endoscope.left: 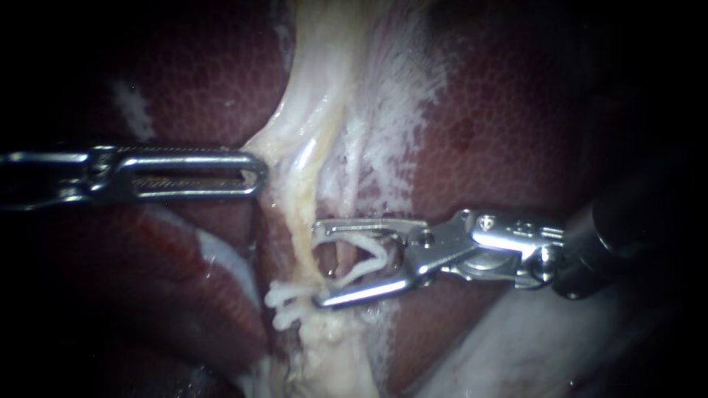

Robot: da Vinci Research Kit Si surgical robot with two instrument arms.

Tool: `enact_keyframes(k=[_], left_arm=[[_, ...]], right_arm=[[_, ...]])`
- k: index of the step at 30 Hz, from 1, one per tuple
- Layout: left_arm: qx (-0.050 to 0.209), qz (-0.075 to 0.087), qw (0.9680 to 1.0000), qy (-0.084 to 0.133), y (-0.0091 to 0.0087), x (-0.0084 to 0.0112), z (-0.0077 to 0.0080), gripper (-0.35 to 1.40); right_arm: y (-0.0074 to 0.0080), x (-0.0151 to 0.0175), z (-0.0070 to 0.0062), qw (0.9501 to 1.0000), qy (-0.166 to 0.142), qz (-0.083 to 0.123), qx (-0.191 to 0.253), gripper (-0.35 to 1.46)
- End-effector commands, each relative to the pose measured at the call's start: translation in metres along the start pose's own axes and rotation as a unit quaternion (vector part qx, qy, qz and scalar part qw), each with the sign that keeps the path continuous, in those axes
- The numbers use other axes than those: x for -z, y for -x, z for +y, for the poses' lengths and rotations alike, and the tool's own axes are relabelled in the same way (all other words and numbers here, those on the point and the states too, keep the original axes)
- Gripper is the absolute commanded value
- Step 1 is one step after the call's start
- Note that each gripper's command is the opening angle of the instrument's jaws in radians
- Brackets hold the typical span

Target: Clipping third clip left tube

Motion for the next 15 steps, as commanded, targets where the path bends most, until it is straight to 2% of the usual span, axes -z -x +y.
enact_keyframes(k=[1, 7, 15], left_arm=[[0.000, 0.000, 1.0000, 0.000, 0.0000, 0.0000, 0.0000, -0.35], [0.000, 0.000, 1.0000, 0.000, -0.0001, 0.0000, 0.0000, -0.35], [0.000, 0.000, 1.0000, 0.000, -0.0001, -0.0001, 0.0001, -0.35]], right_arm=[[0.0000, 0.0000, 0.0002, 1.0000, 0.001, 0.000, 0.000, 0.60], [-0.0002, -0.0010, 0.0004, 1.0000, -0.006, 0.000, 0.000, 0.60], [-0.0013, -0.0025, -0.0006, 0.9993, -0.036, -0.001, -0.009, 0.59]])
